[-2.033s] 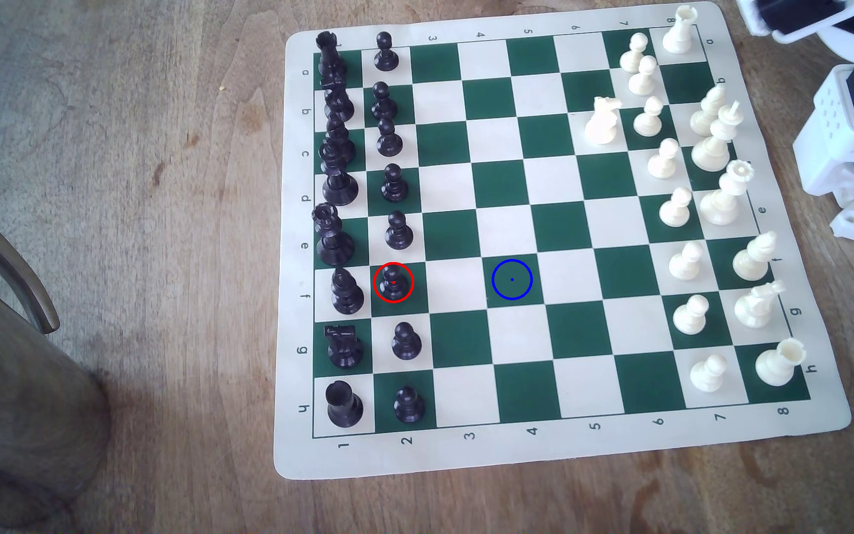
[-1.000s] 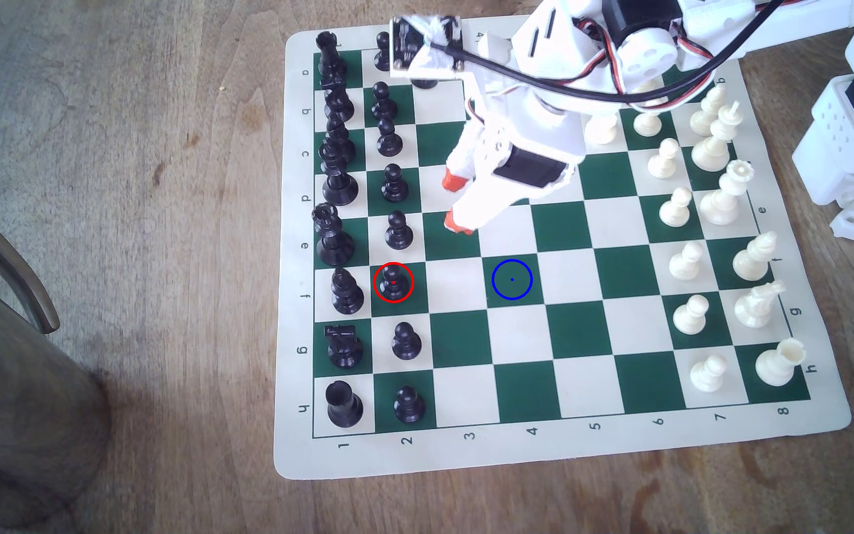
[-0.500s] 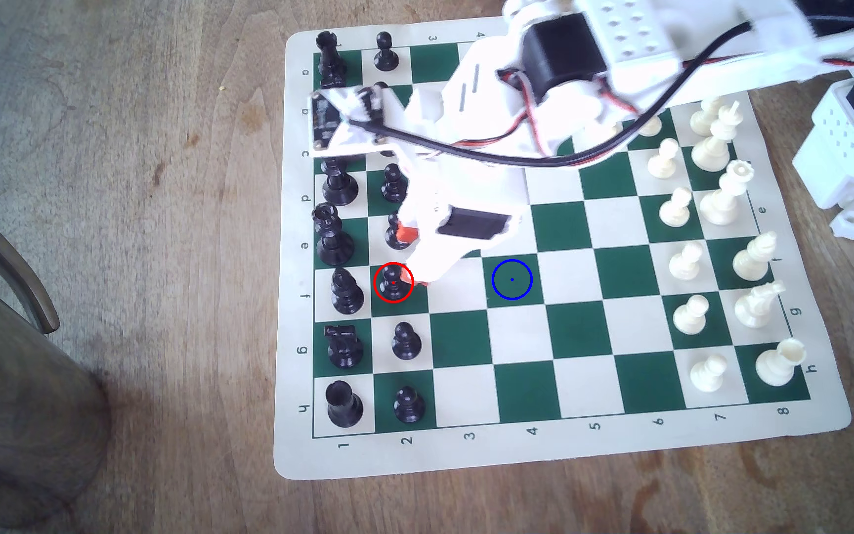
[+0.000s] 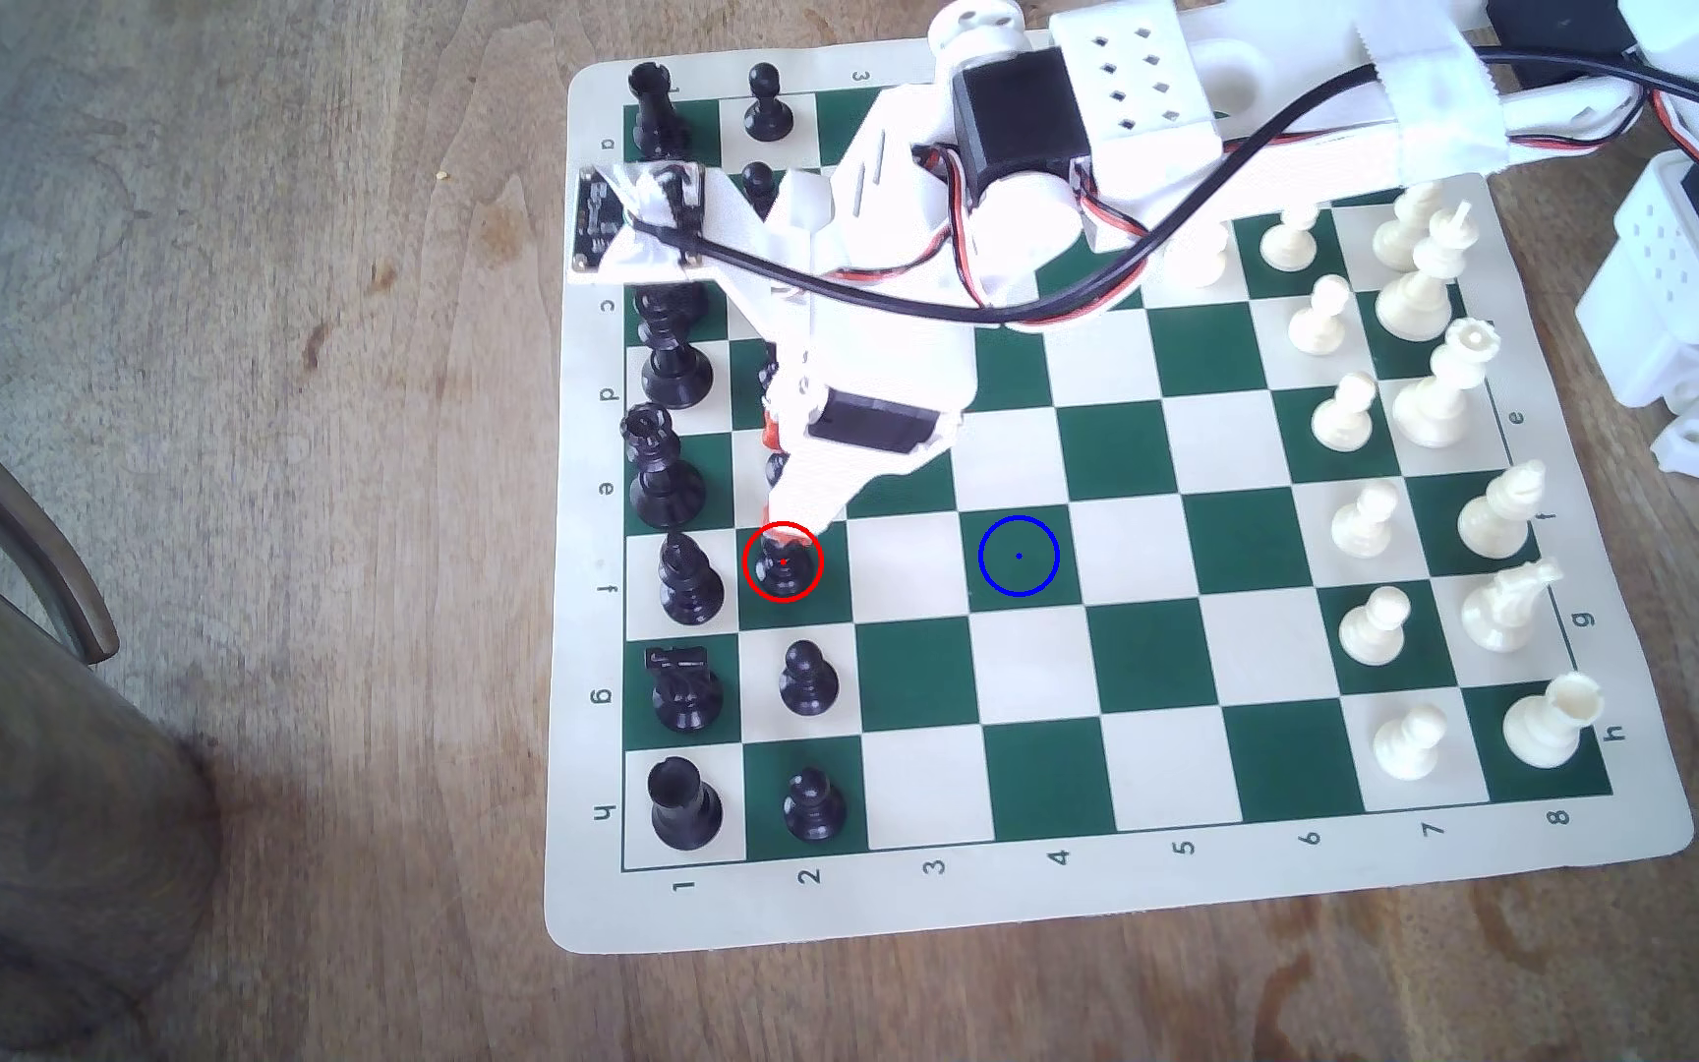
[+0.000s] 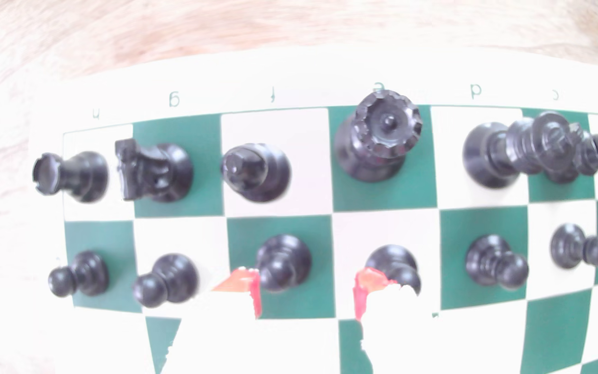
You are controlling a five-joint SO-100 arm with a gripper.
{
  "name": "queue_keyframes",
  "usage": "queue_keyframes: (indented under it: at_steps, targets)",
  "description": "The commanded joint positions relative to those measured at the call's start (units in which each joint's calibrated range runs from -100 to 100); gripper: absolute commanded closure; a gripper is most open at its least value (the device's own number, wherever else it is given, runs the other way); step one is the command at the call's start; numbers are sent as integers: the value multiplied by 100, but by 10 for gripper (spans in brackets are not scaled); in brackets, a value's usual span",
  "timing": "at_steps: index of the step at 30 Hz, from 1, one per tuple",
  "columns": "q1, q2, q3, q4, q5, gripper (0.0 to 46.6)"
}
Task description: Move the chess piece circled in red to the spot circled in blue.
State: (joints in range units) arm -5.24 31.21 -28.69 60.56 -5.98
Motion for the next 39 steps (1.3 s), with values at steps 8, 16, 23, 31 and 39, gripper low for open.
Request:
queue_keyframes:
  at_steps: [8, 16, 23, 31, 39]
  targets:
    - [-137, -141, -213, -143, -147, 332]
    - [-208, -116, 177, -323, -210, 340]
    - [-247, -6, 267, -593, -254, 341]
    - [-216, 79, 267, -691, -259, 403]
    - [-239, 79, 304, -700, -259, 464]
